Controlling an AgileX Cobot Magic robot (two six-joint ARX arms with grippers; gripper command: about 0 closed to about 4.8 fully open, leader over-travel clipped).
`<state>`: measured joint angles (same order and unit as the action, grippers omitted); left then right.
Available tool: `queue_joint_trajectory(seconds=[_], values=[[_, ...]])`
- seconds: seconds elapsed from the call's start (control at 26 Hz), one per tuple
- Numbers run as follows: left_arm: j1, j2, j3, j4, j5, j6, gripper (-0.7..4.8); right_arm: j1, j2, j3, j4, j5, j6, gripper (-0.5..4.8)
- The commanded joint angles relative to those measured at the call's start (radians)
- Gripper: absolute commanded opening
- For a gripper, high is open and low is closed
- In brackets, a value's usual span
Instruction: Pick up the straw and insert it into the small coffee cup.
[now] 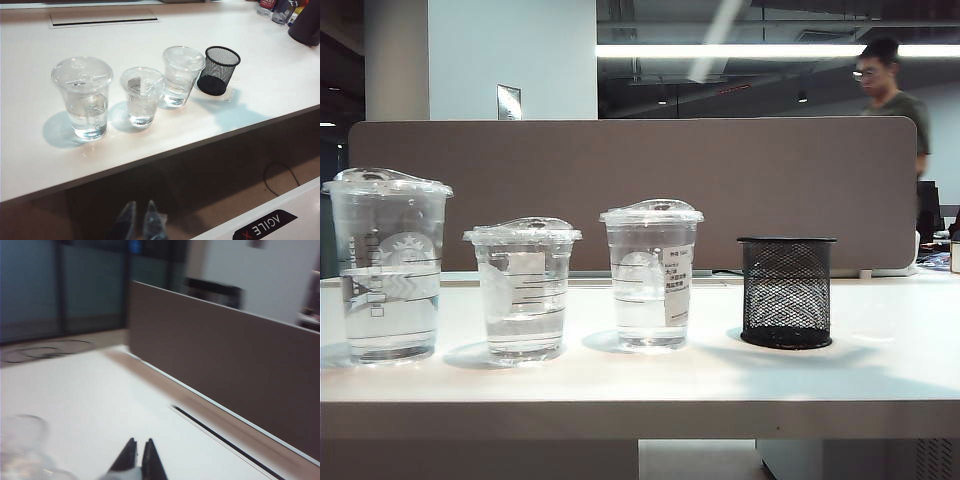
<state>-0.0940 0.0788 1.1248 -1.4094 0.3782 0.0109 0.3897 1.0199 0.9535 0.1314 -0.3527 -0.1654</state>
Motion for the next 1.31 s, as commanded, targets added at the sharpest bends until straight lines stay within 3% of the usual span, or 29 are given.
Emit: queue_joint_trajectory(seconds=[0.04, 0.19, 0.35, 0.81, 1.08, 1.12, 1.15, 1.19, 1.23, 1.31], values=[[-0.001, 0.002, 0.002, 0.013, 0.001, 0.008, 0.25, 0.118, 0.106, 0.07, 0.0, 0.027, -0.002, 0.22], [-0.001, 0.002, 0.002, 0.017, 0.0, 0.008, 0.25, 0.26, 0.25, 0.109, -0.002, 0.063, -0.002, 0.22], [-0.001, 0.002, 0.002, 0.02, 0.003, 0.008, 0.25, 0.306, 0.283, 0.109, -0.024, 0.063, -0.002, 0.22], [-0.001, 0.002, 0.002, 0.019, 0.003, 0.008, 0.25, 0.334, 0.349, 0.108, -0.136, 0.066, -0.004, 0.22], [-0.001, 0.002, 0.002, 0.02, 0.003, 0.008, 0.25, 0.334, 0.367, 0.108, -0.109, 0.063, -0.004, 0.24], [-0.001, 0.002, 0.002, 0.019, 0.003, 0.008, 0.25, 0.334, 0.378, 0.108, -0.096, 0.061, -0.004, 0.66], [-0.001, 0.002, 0.002, 0.019, 0.003, 0.008, 0.25, 0.336, 0.393, 0.108, -0.08, 0.063, -0.003, 2.5], [-0.001, 0.002, 0.002, 0.019, 0.003, 0.008, 0.25, 0.34, 0.4, 0.108, -0.072, 0.064, -0.003, 3.24], [-0.001, 0.002, 0.002, 0.019, 0.003, 0.008, 0.25, 0.347, 0.401, 0.108, -0.07, 0.079, -0.003, 3.82], [-0.001, 0.002, 0.002, 0.02, 0.003, 0.008, 0.25, 0.356, 0.392, 0.109, -0.059, 0.115, -0.003, 3.82]])
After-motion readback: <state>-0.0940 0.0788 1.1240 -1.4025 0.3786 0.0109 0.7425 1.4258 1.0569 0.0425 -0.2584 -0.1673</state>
